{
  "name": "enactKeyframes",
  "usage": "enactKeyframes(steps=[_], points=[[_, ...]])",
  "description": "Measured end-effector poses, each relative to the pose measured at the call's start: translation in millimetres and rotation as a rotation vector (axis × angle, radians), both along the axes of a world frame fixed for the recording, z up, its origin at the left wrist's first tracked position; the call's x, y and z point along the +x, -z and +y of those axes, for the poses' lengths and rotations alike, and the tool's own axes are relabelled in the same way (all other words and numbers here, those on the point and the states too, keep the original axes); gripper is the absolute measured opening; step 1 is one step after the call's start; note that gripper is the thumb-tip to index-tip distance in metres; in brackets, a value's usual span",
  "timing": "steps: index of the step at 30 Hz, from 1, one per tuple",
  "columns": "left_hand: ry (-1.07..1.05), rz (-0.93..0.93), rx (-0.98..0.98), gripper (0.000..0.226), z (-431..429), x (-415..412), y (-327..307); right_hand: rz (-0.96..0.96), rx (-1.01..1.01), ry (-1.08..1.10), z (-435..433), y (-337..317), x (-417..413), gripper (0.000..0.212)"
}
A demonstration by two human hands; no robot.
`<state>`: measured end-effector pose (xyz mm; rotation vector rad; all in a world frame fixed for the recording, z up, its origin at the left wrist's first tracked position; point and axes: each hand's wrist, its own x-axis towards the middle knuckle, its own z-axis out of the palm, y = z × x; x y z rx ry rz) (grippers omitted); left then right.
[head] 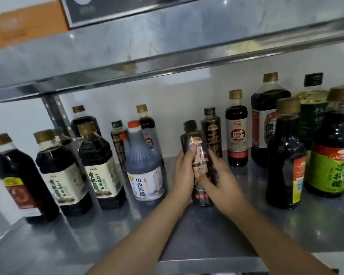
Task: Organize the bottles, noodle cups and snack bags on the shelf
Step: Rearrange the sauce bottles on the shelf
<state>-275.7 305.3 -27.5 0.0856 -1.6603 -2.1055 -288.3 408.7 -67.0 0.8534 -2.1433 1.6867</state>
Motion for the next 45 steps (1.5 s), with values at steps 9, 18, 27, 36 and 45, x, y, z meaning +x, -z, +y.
enactKeyframes(steps=[9,18,27,36,45], points=[[0.172,0.008,0.018,0.045,-16.3,-6.7,-4.1,-0.154,0.044,-0.117,14.4,-3.7,5.7,0.062],[-0.079,0.088,-0.278,0.033,-32.2,-4.1,5.1,-0.175,-0.006,-0.107,10.9,-2.5,3.5,0.071],[-0.131,0.066,-0.319,0.027,-45.0,-0.2,6.1,-0.155,-0.008,-0.11,13.7,-5.1,7.0,0.05],[0.102,0.065,-0.25,0.035,-36.1,3.7,0.8,-0.151,-0.007,-0.14,12.7,-4.9,7.4,0.063],[0.168,-0.041,-0.129,0.044,-30.7,6.9,-1.4,-0.141,0.151,-0.177,10.9,-0.1,8.7,0.068]])
